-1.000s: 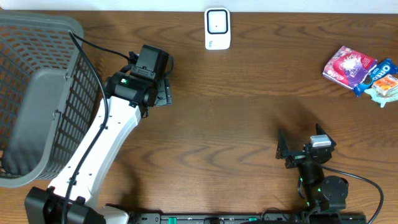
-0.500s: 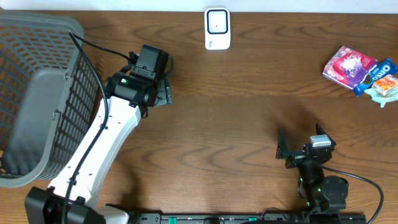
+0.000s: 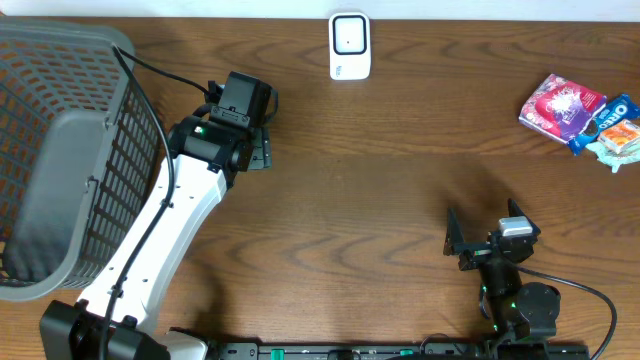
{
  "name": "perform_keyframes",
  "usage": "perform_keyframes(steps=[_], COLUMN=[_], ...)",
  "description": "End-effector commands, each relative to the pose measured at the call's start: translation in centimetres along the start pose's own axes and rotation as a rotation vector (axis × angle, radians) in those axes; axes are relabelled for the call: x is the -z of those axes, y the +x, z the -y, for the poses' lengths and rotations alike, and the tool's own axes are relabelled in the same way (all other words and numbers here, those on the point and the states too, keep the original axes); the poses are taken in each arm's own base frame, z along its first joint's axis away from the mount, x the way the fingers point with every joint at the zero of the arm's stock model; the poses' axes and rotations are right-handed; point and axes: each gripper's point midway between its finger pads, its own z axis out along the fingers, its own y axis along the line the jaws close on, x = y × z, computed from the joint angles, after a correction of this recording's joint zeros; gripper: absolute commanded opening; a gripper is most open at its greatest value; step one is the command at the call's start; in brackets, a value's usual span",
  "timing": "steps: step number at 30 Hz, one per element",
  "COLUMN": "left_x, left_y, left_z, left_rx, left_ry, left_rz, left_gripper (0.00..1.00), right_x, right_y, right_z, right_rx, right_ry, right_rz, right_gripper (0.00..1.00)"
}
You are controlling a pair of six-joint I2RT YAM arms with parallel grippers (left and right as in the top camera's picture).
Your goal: Scan the item barcode
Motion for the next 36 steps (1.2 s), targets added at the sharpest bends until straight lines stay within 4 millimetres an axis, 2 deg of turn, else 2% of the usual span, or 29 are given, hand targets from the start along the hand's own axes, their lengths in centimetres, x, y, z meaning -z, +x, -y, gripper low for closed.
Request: perform_keyframes(steps=[1,10,16,19,22,28,31,36], left_x=[0.0,1.4,1.2,0.6,0.3,0.9,1.6,1.7], left_y=[-0.4,1.1,3.1,4.5,5.8,7.5,8.6,10.7], left_z=[-0.7,-1.4,-2.1,-2.4,-1.7,-0.5,-1.0,-1.9], left_rx=[-0.038,-0.046,-0.038,-0.02,-0.067,-0.142,-0.128,-0.106], left_ry=[-0.043,-0.023,-0.011,0.015,0.085,0.23,0.262,0.279], left_rz=[0.014,-0.007,0.025,0.092,0.144,0.315,0.424,0.497], left_gripper=[0.86,0.86,0.86,0.86,0.86,0.86,0.86,0.86], right_x=[0.0,0.0,0.0,0.0,0.0,0.0,0.0,0.0], right_y=[0.1,0.1,0.1,0.1,0.1,0.1,0.1,0.1], right_z=[0.3,0.3,0.3,0.3,0.3,0.3,0.3,0.3], right_rx=[0.0,0.0,0.0,0.0,0.0,0.0,0.0,0.0], right_ry=[0.015,0.015,0.015,0.015,0.015,0.015,0.015,0.015], right_rz=[0.002,0.002,0.002,0.002,0.002,0.002,0.002,0.002], right_gripper=[0.99,0.99,0.99,0.99,0.99,0.99,0.99,0.99])
